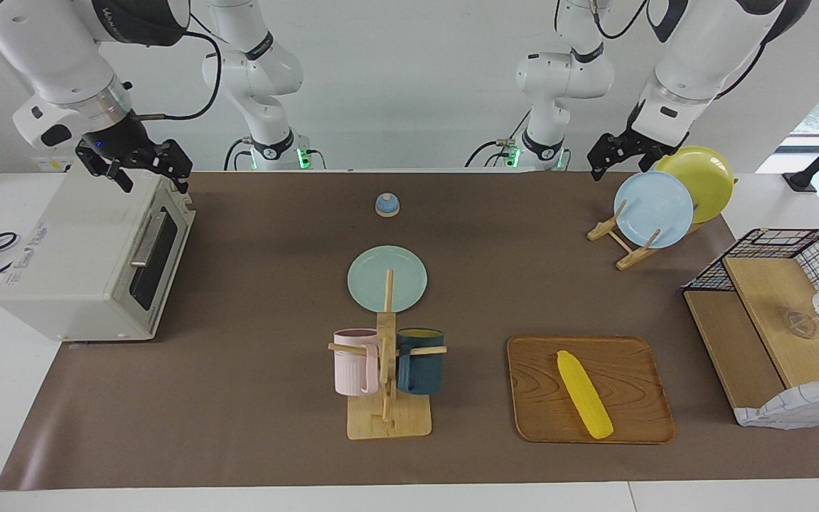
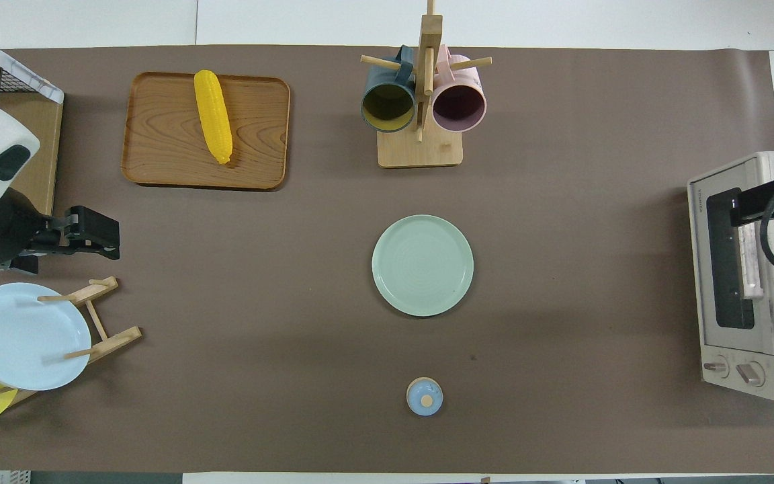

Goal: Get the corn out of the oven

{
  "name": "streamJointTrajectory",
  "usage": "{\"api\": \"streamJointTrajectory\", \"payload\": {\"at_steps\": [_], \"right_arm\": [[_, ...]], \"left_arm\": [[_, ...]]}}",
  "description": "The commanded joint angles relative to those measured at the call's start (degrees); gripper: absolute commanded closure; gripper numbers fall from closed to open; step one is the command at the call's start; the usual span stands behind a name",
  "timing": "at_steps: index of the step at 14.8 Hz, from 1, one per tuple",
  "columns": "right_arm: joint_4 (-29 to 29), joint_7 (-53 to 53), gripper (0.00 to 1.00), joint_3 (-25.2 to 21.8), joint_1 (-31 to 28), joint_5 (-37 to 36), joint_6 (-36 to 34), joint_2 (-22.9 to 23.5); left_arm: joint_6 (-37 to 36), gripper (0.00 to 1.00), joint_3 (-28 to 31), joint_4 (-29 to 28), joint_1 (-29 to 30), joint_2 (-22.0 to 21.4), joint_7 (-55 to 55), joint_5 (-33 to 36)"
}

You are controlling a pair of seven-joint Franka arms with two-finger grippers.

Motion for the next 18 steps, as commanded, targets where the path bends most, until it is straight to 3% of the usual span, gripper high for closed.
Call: {"api": "streamJointTrajectory", "payload": {"at_steps": [1,5,18], "right_arm": [[-1.26,0.98,0.00,0.19,-0.38,0.10,0.94,-1.02],[-1.08,0.63,0.00,0.37,-0.21,0.10,1.03,-1.11],[-0.99,0.72,0.00,0.28,-0.47,0.19,1.12,-1.11]], "left_arm": [[1.66,0.00,-1.23,-0.72,1.66,-0.38,0.40,-1.80],[-2.21,0.00,-0.62,3.32,1.04,2.16,0.40,-1.88],[-1.25,0.00,-0.79,3.42,1.04,1.82,0.23,-4.96]]}}
